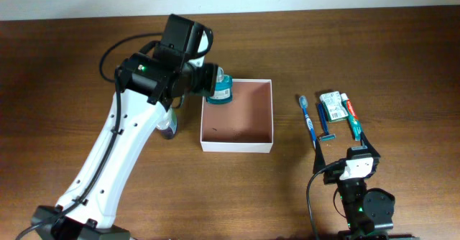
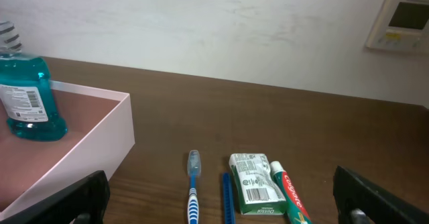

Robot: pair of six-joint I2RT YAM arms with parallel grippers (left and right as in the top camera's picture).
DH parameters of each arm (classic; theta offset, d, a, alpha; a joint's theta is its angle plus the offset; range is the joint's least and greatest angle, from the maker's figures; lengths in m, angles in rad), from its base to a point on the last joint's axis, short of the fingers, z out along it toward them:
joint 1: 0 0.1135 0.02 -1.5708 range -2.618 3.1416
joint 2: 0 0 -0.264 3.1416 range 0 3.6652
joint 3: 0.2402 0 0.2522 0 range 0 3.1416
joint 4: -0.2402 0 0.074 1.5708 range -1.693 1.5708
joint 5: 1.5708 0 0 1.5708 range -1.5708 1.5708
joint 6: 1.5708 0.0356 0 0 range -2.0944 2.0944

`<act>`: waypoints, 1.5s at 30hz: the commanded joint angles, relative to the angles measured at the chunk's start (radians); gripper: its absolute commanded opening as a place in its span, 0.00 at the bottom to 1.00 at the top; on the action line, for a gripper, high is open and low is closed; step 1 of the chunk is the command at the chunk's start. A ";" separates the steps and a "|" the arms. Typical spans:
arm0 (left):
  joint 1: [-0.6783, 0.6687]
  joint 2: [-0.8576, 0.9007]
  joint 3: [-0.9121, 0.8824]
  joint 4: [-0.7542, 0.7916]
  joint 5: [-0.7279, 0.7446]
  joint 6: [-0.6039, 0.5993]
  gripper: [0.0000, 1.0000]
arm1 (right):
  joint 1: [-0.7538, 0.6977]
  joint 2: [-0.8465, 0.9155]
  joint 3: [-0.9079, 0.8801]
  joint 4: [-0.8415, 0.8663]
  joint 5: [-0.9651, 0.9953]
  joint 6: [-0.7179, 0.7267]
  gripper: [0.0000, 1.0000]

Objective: Pack container
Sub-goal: 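Move the left gripper back and grasp the clear soap pump bottle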

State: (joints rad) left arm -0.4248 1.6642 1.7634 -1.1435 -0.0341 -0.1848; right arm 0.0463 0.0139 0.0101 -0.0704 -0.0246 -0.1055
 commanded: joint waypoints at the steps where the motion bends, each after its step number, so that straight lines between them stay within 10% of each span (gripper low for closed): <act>1: 0.009 -0.008 0.007 -0.063 -0.064 -0.072 0.59 | -0.008 -0.010 -0.005 -0.005 -0.006 0.001 0.98; 24: 0.233 -0.008 0.001 -0.225 -0.029 -0.001 0.71 | -0.008 -0.010 -0.005 -0.005 -0.006 0.001 0.98; 36: 0.241 -0.008 -0.166 -0.083 -0.014 -0.001 0.97 | -0.008 -0.010 -0.005 -0.005 -0.006 0.001 0.98; 45: 0.251 -0.007 -0.281 0.030 -0.014 -0.001 0.92 | -0.008 -0.010 -0.005 -0.005 -0.006 0.001 0.98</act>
State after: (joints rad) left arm -0.1806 1.6642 1.5082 -1.1332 -0.0566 -0.1978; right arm 0.0463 0.0139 0.0101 -0.0708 -0.0246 -0.1055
